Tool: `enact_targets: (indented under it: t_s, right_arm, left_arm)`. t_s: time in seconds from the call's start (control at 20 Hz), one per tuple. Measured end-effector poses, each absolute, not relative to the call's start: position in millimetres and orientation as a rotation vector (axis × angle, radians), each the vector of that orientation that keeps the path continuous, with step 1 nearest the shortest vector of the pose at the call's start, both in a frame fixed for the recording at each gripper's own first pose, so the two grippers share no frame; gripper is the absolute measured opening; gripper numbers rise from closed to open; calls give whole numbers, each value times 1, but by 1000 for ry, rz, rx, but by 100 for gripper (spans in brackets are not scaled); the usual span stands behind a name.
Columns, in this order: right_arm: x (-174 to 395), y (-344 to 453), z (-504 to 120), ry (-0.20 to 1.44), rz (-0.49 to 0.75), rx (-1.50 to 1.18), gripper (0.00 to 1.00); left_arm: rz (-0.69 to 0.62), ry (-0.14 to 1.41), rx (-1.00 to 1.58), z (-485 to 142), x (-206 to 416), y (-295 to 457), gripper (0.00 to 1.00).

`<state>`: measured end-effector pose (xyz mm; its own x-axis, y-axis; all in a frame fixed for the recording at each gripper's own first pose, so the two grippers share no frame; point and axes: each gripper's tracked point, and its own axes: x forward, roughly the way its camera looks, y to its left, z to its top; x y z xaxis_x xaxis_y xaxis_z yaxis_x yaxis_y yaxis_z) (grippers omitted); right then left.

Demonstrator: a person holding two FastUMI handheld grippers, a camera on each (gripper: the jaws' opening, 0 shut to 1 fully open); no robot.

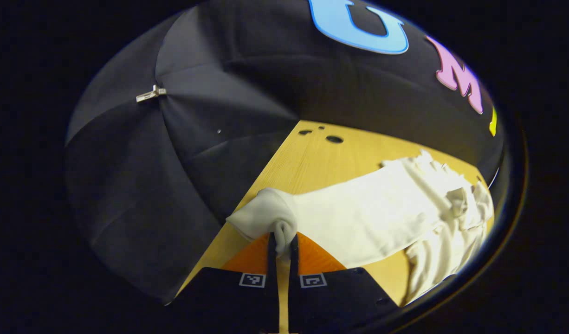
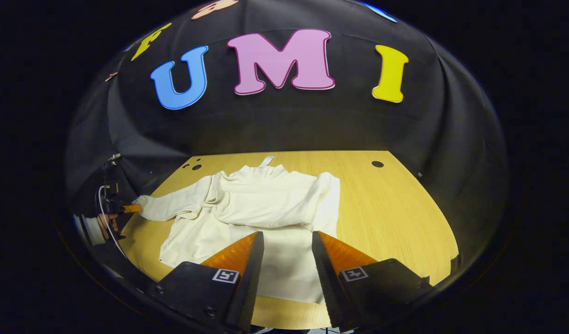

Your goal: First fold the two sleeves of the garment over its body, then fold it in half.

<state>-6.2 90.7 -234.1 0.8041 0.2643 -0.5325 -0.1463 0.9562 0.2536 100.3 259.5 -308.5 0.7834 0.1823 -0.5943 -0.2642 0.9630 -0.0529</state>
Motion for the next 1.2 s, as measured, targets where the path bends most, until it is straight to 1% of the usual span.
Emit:
enact_targets:
  t_s: [0.15,0.3,0.35,0.4,0.5,0.55,0.6,0.7,0.75,1.05,1.1,1.15,1.2]
  right_arm:
    - [-8,72,-241,602,207,233,65]
    - [-8,58,-249,607,207,248,64]
    - [-7,54,-251,605,208,249,64]
    - [-6,50,-252,604,207,252,64]
    - [-4,42,-254,596,201,259,65]
    - [-4,36,-256,592,197,266,64]
    - [-3,31,-257,589,195,275,65]
    - [0,24,-260,586,189,283,65]
    - [1,19,-261,583,185,284,64]
    - [-1,-10,-270,587,163,296,64]
    - [-1,-15,-270,587,158,302,64]
    - [0,-20,-270,586,153,309,64]
    - [-1,-26,-269,586,148,319,64]
  left_arm:
    - [201,554,-140,-271,103,234,13]
    - [156,526,-167,-239,110,199,13]
    - [142,515,-169,-229,113,187,10]
    - [125,501,-162,-216,117,173,13]
    - [89,477,-128,-198,126,146,13]
    - [66,469,-108,-189,130,130,16]
    - [47,465,-93,-182,134,115,16]
    - [-1,459,-64,-173,141,77,10]
    - [-21,459,-51,-170,143,63,12]
    - [-109,456,-17,-164,157,-24,13]
    - [-119,461,-19,-166,158,-36,16]
    - [-127,471,-23,-171,157,-49,16]
    - [-134,479,-30,-175,160,-60,13]
